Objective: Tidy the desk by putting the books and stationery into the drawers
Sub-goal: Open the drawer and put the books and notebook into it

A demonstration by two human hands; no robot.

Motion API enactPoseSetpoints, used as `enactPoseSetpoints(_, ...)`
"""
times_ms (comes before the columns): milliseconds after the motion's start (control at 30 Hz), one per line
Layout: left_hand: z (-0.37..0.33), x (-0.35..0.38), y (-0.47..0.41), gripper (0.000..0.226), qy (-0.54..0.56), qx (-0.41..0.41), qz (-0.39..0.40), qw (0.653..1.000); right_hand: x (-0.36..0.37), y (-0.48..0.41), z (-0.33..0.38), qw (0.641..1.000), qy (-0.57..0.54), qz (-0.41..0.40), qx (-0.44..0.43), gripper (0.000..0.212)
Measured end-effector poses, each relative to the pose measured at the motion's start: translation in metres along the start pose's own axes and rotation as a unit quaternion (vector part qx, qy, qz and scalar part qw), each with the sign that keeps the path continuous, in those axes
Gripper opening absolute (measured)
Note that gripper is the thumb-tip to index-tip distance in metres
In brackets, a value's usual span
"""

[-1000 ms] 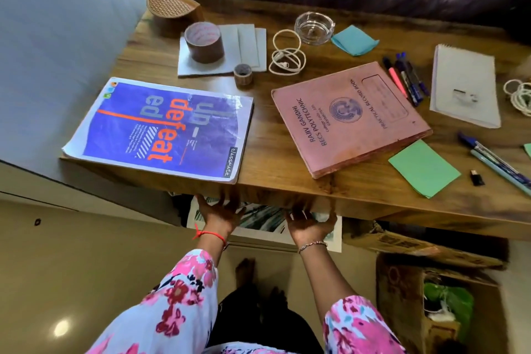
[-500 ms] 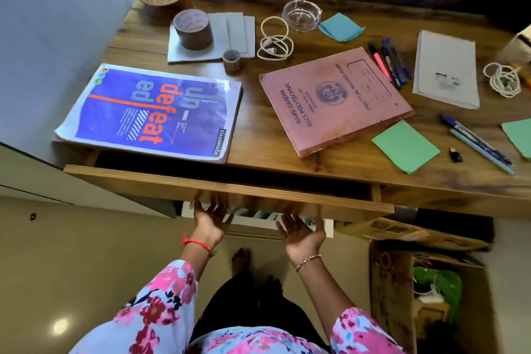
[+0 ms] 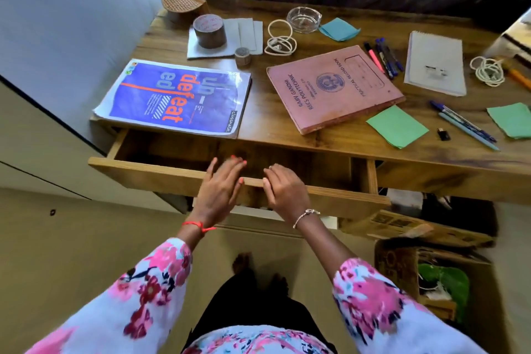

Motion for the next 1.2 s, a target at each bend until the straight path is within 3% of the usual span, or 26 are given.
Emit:
enactPoseSetpoints(100,0.006,0.000,0.007,0.057,-0.045,0.037,0.073,0.996,0.004,0.003,0.002,0.998,0.048,0.035,-0.014,0.035)
enactPoseSetpoints(300,0.001,-0.004,0.018,0.046,-0.096,0.081,0.053,0.991,-0.002,0.013,0.006,0.998,0.050,0.019,-0.027,0.035)
enactPoseSetpoints(800,-0.017,-0.019,0.110,0.036,-0.062,0.207,0.046,0.975,-0.029,0.099,0.060,1.000,0.020,0.006,0.021,0.037)
enactPoseSetpoints(1033,-0.016,-0.038,0.159,0.041,-0.031,0.349,0.099,0.931,-0.048,0.150,0.090,0.999,0.028,-0.021,0.001,0.043)
enactPoseSetpoints(1200,-0.029,-0.057,0.194,0.044,0.006,0.385,0.097,0.918,-0.053,0.183,0.105,0.998,0.045,-0.035,-0.018,0.052)
Point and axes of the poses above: each hand's wrist, its own y-axis away from the middle knuckle, its own x-axis out of the palm, z = x × y, the point moved 5 cm from there along -y, towards the middle knuckle, and after that the axes turned 8 degrees about y, right-handed, at the moved point
